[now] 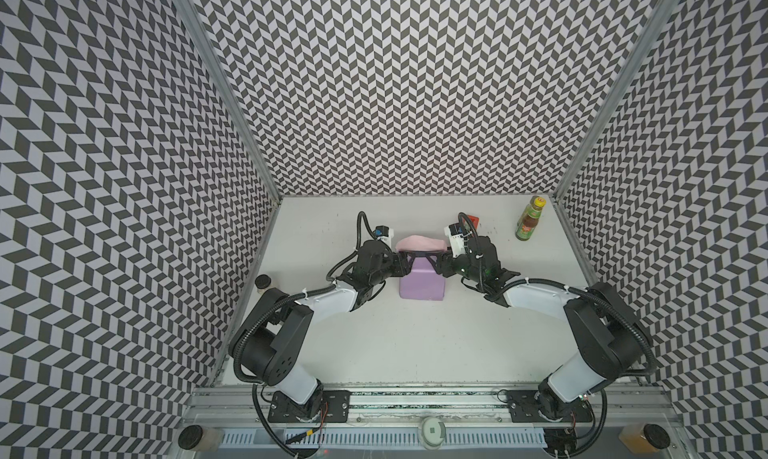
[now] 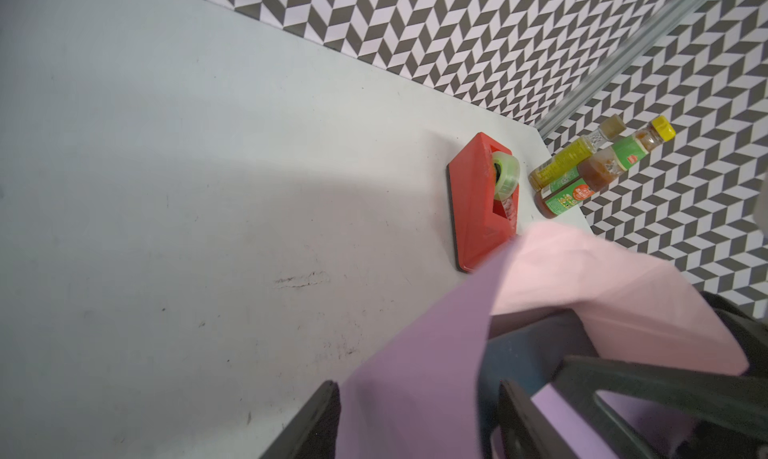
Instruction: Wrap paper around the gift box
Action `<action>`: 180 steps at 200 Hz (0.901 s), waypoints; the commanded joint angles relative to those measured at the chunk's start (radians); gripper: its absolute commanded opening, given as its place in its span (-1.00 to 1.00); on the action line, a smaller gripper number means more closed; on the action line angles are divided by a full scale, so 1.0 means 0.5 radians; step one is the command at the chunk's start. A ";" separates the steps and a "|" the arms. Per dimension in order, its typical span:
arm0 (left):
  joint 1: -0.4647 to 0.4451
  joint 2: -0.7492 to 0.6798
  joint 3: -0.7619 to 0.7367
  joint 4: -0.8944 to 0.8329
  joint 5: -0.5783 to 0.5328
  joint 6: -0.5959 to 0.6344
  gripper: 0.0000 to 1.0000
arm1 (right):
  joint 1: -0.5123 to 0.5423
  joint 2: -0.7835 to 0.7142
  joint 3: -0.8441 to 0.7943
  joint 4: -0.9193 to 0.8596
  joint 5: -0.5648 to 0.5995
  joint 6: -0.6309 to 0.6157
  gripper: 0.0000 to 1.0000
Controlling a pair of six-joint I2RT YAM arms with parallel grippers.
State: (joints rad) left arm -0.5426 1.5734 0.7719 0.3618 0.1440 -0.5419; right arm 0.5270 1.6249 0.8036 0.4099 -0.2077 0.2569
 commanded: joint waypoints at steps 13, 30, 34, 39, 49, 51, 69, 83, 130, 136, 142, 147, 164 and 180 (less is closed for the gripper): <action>0.002 -0.140 0.033 -0.210 -0.072 0.043 0.60 | 0.004 0.051 -0.096 -0.046 0.078 -0.057 0.16; 0.004 -0.198 0.033 -0.288 -0.090 0.078 0.60 | 0.007 0.048 -0.092 -0.046 0.059 -0.050 0.15; 0.002 -0.210 0.037 -0.308 -0.089 0.087 0.59 | 0.007 0.048 -0.090 -0.047 0.058 -0.052 0.15; 0.002 -0.222 0.042 -0.341 -0.096 0.091 0.57 | 0.010 0.048 -0.089 -0.047 0.054 -0.051 0.15; -0.004 -0.251 0.053 -0.396 -0.113 0.105 0.50 | 0.011 0.051 -0.086 -0.051 0.053 -0.049 0.15; -0.004 -0.257 0.053 -0.407 -0.118 0.107 0.48 | 0.011 0.049 -0.085 -0.052 0.053 -0.046 0.15; -0.032 -0.310 0.044 -0.438 -0.169 0.130 0.30 | 0.014 0.046 -0.085 -0.048 0.043 -0.047 0.14; -0.063 -0.320 0.055 -0.446 -0.223 0.175 0.18 | 0.016 0.046 -0.079 -0.050 0.038 -0.048 0.13; -0.171 -0.150 0.233 -0.558 -0.503 0.373 -0.21 | 0.020 0.054 -0.070 -0.065 0.050 -0.073 0.11; -0.175 -0.138 0.241 -0.554 -0.527 0.376 -0.28 | 0.020 0.054 -0.066 -0.070 0.054 -0.082 0.12; -0.178 -0.130 0.245 -0.544 -0.543 0.377 -0.38 | 0.020 0.054 -0.060 -0.077 0.064 -0.091 0.12; -0.181 -0.121 0.245 -0.530 -0.551 0.383 -0.50 | 0.020 0.054 -0.056 -0.085 0.072 -0.096 0.12; -0.213 -0.084 0.267 -0.529 -0.615 0.404 -0.71 | 0.020 0.044 -0.032 -0.117 0.095 -0.122 0.12; -0.257 -0.049 0.279 -0.533 -0.695 0.441 -0.85 | 0.020 0.017 -0.016 -0.145 0.120 -0.142 0.12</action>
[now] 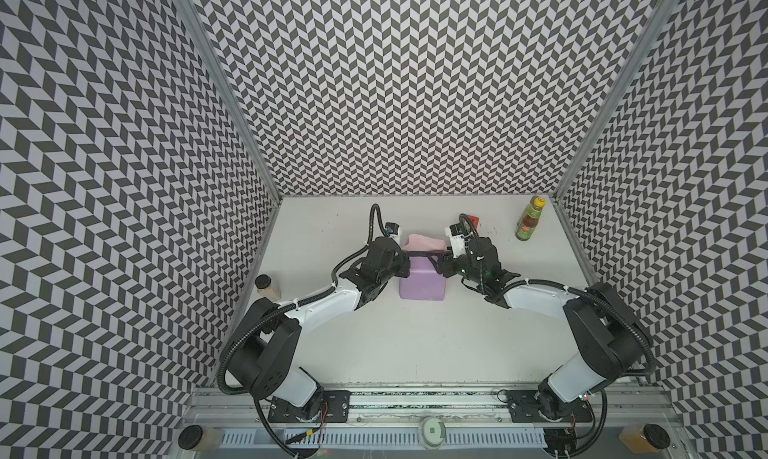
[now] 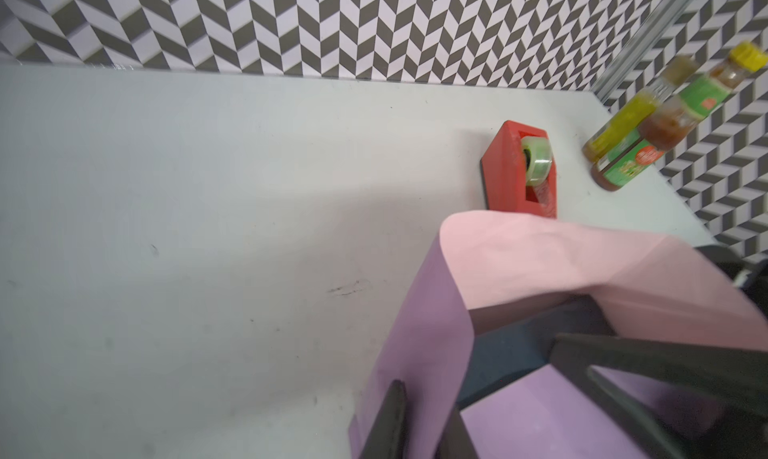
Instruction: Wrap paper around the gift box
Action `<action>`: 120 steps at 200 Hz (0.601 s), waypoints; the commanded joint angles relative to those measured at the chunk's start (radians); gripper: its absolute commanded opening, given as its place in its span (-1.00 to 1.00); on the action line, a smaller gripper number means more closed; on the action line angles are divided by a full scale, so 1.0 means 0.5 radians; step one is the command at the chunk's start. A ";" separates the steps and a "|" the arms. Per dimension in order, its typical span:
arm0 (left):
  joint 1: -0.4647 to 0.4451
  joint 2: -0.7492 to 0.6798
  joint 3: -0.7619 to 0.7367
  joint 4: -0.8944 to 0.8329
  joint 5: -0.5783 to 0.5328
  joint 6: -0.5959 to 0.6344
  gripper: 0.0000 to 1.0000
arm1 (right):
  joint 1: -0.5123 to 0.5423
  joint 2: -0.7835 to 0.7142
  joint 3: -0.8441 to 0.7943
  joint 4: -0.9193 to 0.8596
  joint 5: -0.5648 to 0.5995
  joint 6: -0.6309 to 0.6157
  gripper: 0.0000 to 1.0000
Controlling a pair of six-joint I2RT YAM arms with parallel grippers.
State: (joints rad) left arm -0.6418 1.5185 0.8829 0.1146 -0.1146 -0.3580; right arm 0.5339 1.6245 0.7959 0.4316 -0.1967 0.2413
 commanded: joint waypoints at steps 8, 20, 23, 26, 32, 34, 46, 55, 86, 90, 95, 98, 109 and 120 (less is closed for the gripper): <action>-0.077 0.073 0.054 -0.037 -0.216 0.083 -0.93 | 0.006 0.005 0.014 -0.205 0.102 -0.117 0.13; -0.105 0.092 0.048 -0.036 -0.273 0.096 -1.00 | 0.006 -0.013 0.032 -0.227 0.102 -0.116 0.16; -0.111 0.097 0.045 -0.036 -0.285 0.096 -1.00 | 0.006 -0.017 0.038 -0.232 0.102 -0.118 0.18; -0.116 0.097 0.043 -0.038 -0.295 0.097 -1.00 | 0.006 -0.023 0.042 -0.240 0.104 -0.118 0.19; -0.125 0.101 0.036 -0.036 -0.314 0.099 -1.00 | 0.006 -0.037 0.054 -0.256 0.110 -0.117 0.24; -0.129 0.103 0.033 -0.034 -0.321 0.096 -1.00 | 0.006 -0.041 0.057 -0.261 0.111 -0.115 0.25; -0.137 0.098 0.016 -0.032 -0.353 0.095 -1.00 | 0.006 -0.088 0.077 -0.306 0.132 -0.109 0.38; -0.137 0.091 -0.002 -0.020 -0.357 0.091 -1.00 | 0.006 -0.138 0.080 -0.330 0.157 -0.105 0.45; -0.140 0.086 -0.023 -0.010 -0.363 0.081 -1.00 | 0.011 -0.295 0.085 -0.436 0.232 -0.071 0.47; -0.140 0.085 -0.023 -0.013 -0.363 0.079 -1.00 | 0.016 -0.300 0.086 -0.452 0.248 -0.059 0.46; -0.140 0.085 -0.023 -0.013 -0.363 0.078 -1.00 | 0.029 -0.305 0.089 -0.474 0.279 -0.062 0.44; -0.141 0.085 -0.023 -0.012 -0.363 0.078 -1.00 | 0.040 -0.307 0.089 -0.485 0.299 -0.066 0.42; -0.143 0.085 -0.023 -0.011 -0.368 0.078 -1.00 | 0.076 -0.298 0.089 -0.520 0.374 -0.077 0.33; -0.143 0.078 -0.023 -0.011 -0.372 0.081 -1.00 | 0.092 -0.273 0.092 -0.534 0.398 -0.072 0.22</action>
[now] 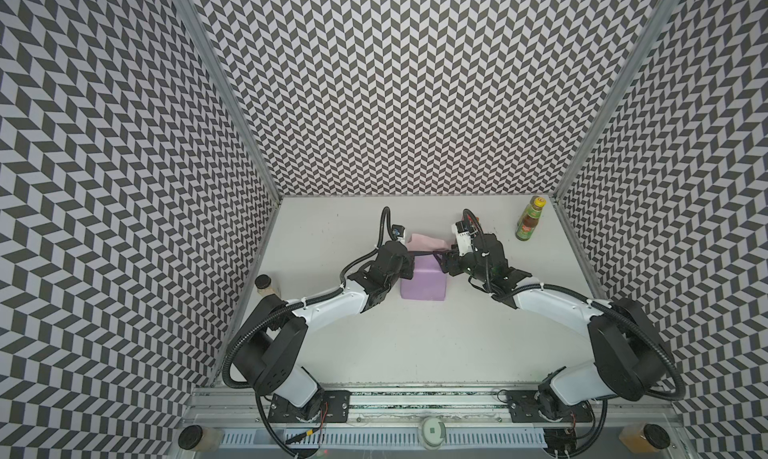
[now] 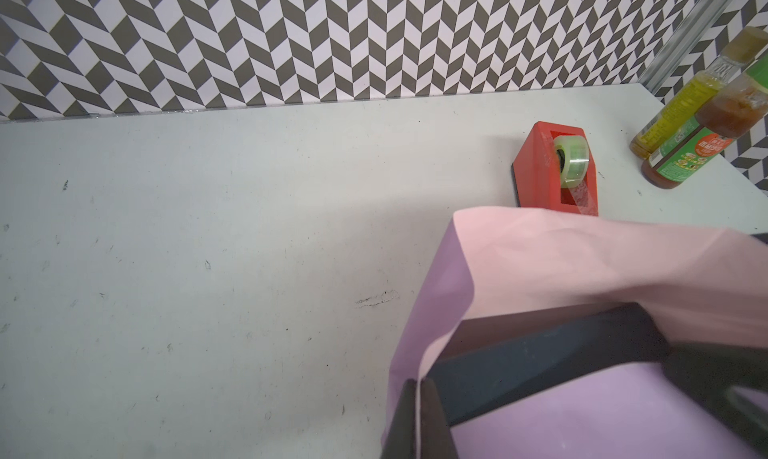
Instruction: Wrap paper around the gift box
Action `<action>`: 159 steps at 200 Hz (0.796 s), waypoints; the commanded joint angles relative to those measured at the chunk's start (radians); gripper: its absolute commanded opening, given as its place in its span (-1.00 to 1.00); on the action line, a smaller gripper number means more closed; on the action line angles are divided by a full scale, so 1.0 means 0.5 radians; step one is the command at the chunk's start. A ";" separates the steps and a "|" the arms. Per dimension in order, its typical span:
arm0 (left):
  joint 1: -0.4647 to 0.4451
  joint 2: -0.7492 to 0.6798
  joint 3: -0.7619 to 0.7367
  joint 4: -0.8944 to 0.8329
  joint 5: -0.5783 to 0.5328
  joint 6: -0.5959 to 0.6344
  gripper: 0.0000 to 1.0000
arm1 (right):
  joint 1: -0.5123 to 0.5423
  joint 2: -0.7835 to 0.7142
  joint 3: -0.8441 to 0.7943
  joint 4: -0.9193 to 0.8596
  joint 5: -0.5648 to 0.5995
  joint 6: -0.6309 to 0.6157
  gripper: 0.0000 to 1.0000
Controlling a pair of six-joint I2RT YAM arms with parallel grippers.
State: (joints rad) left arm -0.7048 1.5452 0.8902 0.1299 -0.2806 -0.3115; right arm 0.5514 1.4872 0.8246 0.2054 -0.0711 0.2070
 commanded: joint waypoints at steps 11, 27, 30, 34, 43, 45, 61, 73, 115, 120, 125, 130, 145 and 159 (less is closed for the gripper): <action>-0.017 0.021 -0.045 -0.037 -0.040 -0.016 -1.00 | 0.066 0.027 0.032 -0.069 0.188 0.009 0.06; -0.017 0.014 -0.052 -0.031 -0.037 -0.018 -1.00 | 0.069 0.062 0.059 -0.076 0.227 0.006 -0.17; -0.017 0.012 -0.053 -0.028 -0.037 -0.018 -1.00 | 0.073 0.066 0.060 -0.072 0.236 0.003 -0.24; -0.017 0.012 -0.052 -0.028 -0.034 -0.017 -1.00 | 0.079 0.069 0.064 -0.070 0.253 -0.008 -0.32; -0.017 0.010 -0.052 -0.031 -0.036 -0.013 -1.00 | 0.095 0.079 0.073 -0.069 0.295 -0.022 -0.52; -0.017 0.009 -0.053 -0.032 -0.037 -0.012 -1.00 | 0.099 0.082 0.076 -0.071 0.306 -0.028 -0.55; -0.020 0.011 -0.053 -0.033 -0.039 -0.009 -1.00 | 0.128 0.113 0.100 -0.104 0.376 -0.056 -0.65; -0.020 0.011 -0.056 -0.030 -0.040 -0.007 -1.00 | 0.140 0.127 0.085 -0.095 0.413 -0.067 -0.77; -0.030 0.004 -0.059 -0.026 -0.052 0.000 -1.00 | 0.152 0.091 0.068 -0.063 0.487 -0.128 -0.88; -0.032 0.002 -0.059 -0.027 -0.055 -0.001 -1.00 | 0.152 0.085 0.072 -0.059 0.474 -0.133 -0.86; -0.032 0.002 -0.059 -0.027 -0.058 0.001 -1.00 | 0.152 0.080 0.084 -0.061 0.461 -0.137 -0.78; -0.034 0.002 -0.059 -0.027 -0.061 0.000 -1.00 | 0.150 0.075 0.100 -0.082 0.440 -0.135 -0.65; -0.036 0.001 -0.057 -0.023 -0.064 -0.001 -1.00 | 0.149 0.023 0.121 -0.114 0.391 -0.124 -0.23; -0.035 0.002 -0.053 -0.026 -0.065 -0.002 -1.00 | 0.117 -0.077 0.124 -0.127 0.209 -0.132 0.10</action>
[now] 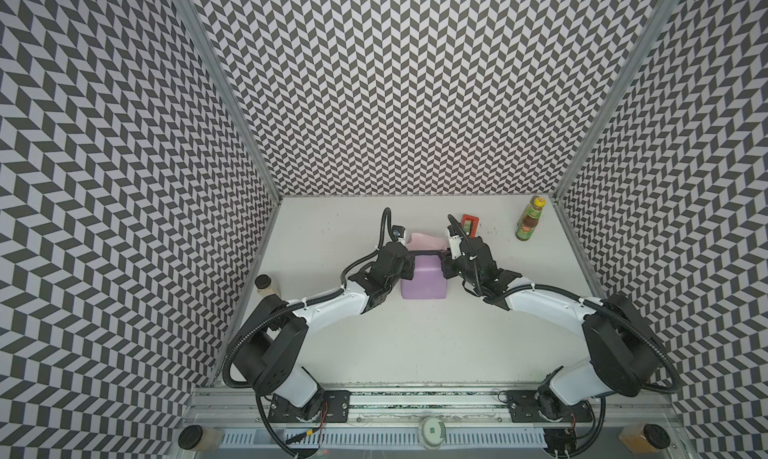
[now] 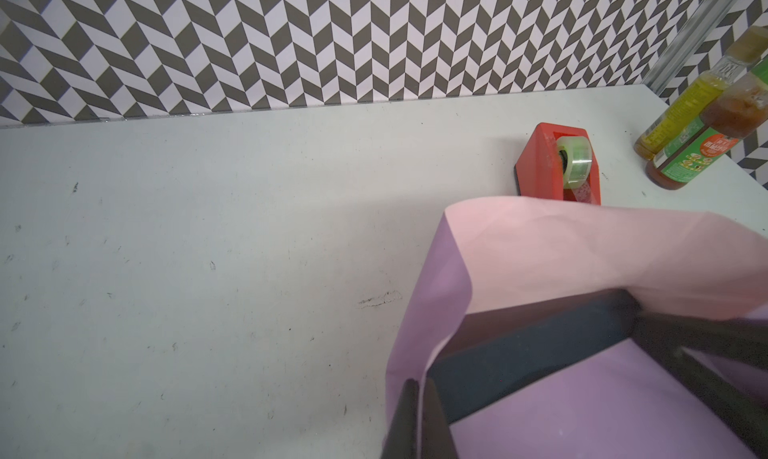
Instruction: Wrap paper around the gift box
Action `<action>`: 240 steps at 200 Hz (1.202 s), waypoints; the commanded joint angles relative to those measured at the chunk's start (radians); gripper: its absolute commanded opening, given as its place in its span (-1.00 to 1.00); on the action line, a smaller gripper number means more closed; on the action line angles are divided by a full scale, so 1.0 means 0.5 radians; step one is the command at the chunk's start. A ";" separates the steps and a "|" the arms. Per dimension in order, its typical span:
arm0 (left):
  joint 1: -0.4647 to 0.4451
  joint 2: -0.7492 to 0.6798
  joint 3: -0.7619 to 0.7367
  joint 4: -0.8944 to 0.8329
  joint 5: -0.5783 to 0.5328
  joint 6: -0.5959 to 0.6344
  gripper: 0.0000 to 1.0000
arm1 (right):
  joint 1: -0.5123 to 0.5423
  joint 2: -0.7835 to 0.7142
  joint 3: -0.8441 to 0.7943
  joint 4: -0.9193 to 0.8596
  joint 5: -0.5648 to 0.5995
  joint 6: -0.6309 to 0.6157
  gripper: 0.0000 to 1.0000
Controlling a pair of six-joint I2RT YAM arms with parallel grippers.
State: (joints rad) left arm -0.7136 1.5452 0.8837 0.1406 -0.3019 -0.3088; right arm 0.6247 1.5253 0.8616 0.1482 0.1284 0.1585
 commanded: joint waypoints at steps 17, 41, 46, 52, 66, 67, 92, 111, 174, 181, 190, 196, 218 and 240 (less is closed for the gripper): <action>-0.018 0.001 -0.039 -0.046 -0.019 -0.008 -1.00 | -0.139 -0.295 0.031 -0.051 -0.540 0.008 0.28; -0.018 -0.008 -0.040 -0.049 -0.016 -0.008 -1.00 | -0.375 -0.464 -0.089 0.013 -0.939 0.140 0.37; -0.018 -0.013 -0.040 -0.052 -0.016 -0.008 -1.00 | -0.413 -0.491 -0.121 0.045 -0.983 0.164 0.38; -0.018 -0.017 -0.046 -0.052 -0.019 -0.006 -1.00 | -0.449 -0.513 -0.166 0.094 -1.003 0.192 0.37; -0.018 -0.033 -0.052 -0.048 -0.019 -0.008 -1.00 | -0.507 -0.513 -0.210 0.164 -0.993 0.221 0.33; -0.018 -0.034 -0.052 -0.046 -0.017 -0.008 -1.00 | -0.510 -0.510 -0.211 0.164 -0.990 0.222 0.33; -0.019 -0.041 -0.045 -0.050 -0.010 -0.008 -1.00 | -0.536 -0.351 -0.145 0.162 -0.948 0.214 0.07; -0.018 -0.041 -0.049 -0.044 -0.007 -0.008 -1.00 | -0.531 -0.189 -0.012 0.055 -1.017 0.178 -0.07; -0.021 -0.041 -0.049 -0.045 -0.007 -0.002 -1.00 | -0.424 -0.003 0.001 0.208 -1.136 0.196 -0.18; -0.021 -0.038 -0.049 -0.044 -0.007 -0.002 -1.00 | -0.411 0.001 -0.004 0.209 -1.129 0.198 -0.18; -0.021 -0.038 -0.049 -0.044 -0.004 -0.005 -1.00 | -0.403 -0.001 -0.014 0.213 -1.127 0.202 -0.18; -0.022 -0.038 -0.051 -0.040 -0.004 -0.005 -1.00 | -0.395 -0.004 -0.022 0.218 -1.118 0.201 -0.18; -0.021 -0.038 -0.055 -0.031 -0.001 -0.007 -1.00 | -0.373 0.037 -0.023 0.201 -1.077 0.180 -0.17; -0.024 -0.032 -0.056 -0.028 0.011 -0.008 -1.00 | -0.369 0.114 -0.023 0.177 -1.037 0.153 -0.17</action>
State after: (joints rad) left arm -0.7139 1.5387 0.8772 0.1406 -0.3019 -0.3077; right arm 0.4335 1.5364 0.8356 0.1989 -0.4149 0.2539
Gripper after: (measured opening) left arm 0.046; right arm 0.416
